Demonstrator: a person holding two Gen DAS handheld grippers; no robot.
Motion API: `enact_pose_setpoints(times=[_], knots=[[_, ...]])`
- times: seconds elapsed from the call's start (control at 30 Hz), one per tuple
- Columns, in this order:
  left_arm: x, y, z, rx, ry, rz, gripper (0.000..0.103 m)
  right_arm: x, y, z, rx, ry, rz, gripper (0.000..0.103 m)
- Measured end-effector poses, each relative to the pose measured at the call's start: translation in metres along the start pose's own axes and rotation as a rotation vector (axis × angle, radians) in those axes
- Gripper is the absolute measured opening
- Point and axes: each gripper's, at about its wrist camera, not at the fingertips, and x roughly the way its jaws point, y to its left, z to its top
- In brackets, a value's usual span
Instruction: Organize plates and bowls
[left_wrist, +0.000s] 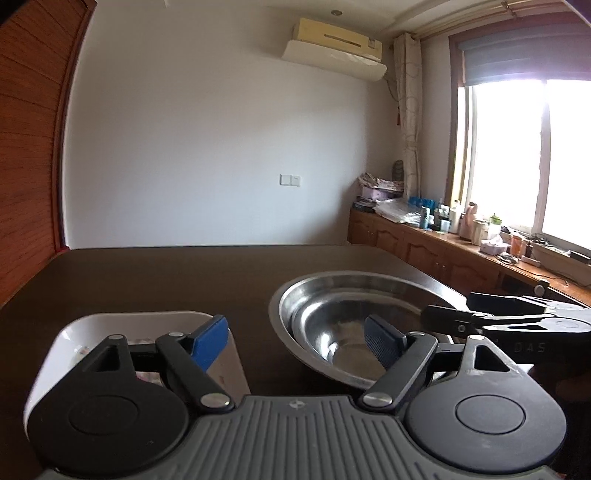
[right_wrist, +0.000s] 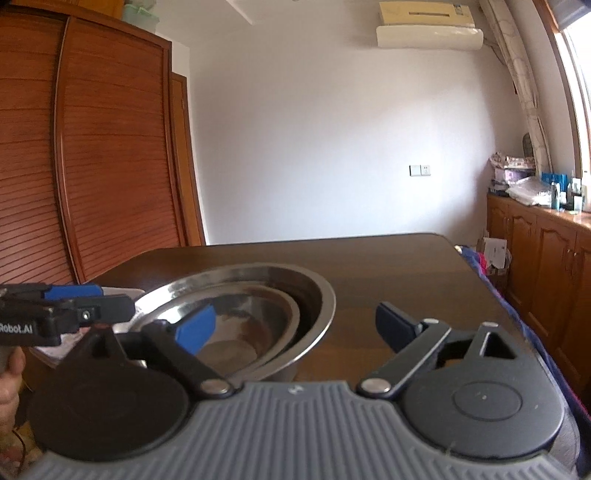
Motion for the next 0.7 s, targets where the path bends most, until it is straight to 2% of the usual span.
enact_pose_setpoints(times=[0.17,0.27,0.5,0.7], knots=[[0.004,0.0,-0.003,0.0,0.027,-0.019,0.084,0.001,0.001,-0.007,0.006,0.011,0.004,0.093],[0.007,-0.003,-0.005,0.002,0.048,-0.029,0.077,0.002,-0.001,-0.008,0.019,0.017,0.012,0.093],[0.012,-0.005,-0.005,-0.001,0.073,-0.028,0.074,0.0,-0.002,-0.009,0.032,0.008,0.033,0.091],[0.016,-0.007,-0.004,0.002,0.083,-0.012,0.074,0.0,-0.002,-0.007,0.042,0.006,0.032,0.076]])
